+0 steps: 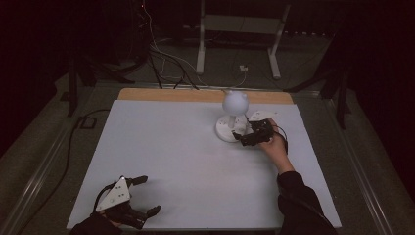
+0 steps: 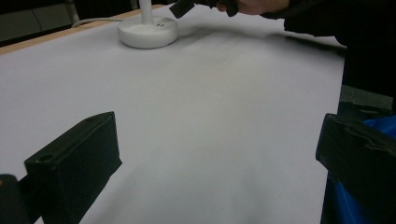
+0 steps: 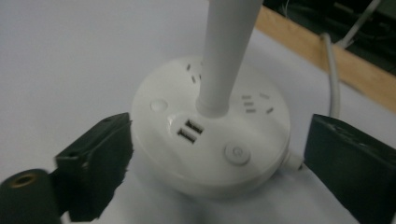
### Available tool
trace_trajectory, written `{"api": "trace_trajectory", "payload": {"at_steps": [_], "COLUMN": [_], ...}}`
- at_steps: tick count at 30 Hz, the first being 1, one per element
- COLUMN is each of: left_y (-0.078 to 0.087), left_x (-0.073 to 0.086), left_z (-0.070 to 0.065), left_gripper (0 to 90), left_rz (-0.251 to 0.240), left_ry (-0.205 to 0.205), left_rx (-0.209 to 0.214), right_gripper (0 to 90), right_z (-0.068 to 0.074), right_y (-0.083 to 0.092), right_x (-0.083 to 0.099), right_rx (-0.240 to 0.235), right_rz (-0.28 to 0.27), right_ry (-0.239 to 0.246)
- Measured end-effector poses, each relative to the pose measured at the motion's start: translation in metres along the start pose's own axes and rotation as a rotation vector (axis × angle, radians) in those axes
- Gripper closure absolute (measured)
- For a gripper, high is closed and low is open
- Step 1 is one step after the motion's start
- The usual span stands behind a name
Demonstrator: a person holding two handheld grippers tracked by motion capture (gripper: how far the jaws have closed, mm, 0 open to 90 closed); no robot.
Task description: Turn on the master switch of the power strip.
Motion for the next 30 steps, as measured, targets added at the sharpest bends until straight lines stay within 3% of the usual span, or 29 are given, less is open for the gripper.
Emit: {"api": "trace_trajectory", "payload": {"at_steps": [5, 8, 15, 18, 21, 28, 30], "left_y": [0.0, 0.0, 0.0, -0.001, 0.0, 0.0, 0.0], "left_x": [0.0, 0.0, 0.001, 0.001, 0.001, 0.001, 0.0], "left_z": [0.0, 0.0, 0.001, 0.001, 0.001, 0.001, 0.001], "left_gripper": [0.2, 0.2, 0.2, 0.2, 0.2, 0.2, 0.2], "left_rz": [0.0, 0.003, 0.005, 0.005, 0.004, 0.005, 0.004], "left_ry": [0.0, 0.0, 0.001, 0.0, 0.0, 0.0, 0.0], "left_rx": [0.001, 0.0, -0.003, -0.003, -0.003, -0.004, -0.005], "right_gripper": [16.3, 26.1, 41.7, 53.5, 70.4, 88.5, 90.0], "right_z": [-0.004, -0.006, -0.009, -0.01, -0.01, -0.007, -0.007], "right_y": [0.0, 0.002, 0.007, 0.007, 0.007, 0.007, 0.008], "right_x": [0.007, 0.011, 0.016, 0.017, 0.017, 0.016, 0.015], "right_rx": [-0.004, -0.01, 0.051, 0.067, 0.05, 0.016, 0.012], "right_rz": [-0.006, -0.008, -0.023, -0.025, -0.022, -0.029, -0.035], "right_ry": [-0.038, -0.057, -0.043, -0.052, -0.049, -0.032, -0.026]}}
Point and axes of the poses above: each handheld gripper's, and its own axes: y roughly backward along the jaws, x roughly out of its underside, z roughly to its left, the point moved 5 cm from there along -y, roughly forward along the jaws, and after that the axes turned 4 degrees about -x, right-handed, at the moved point
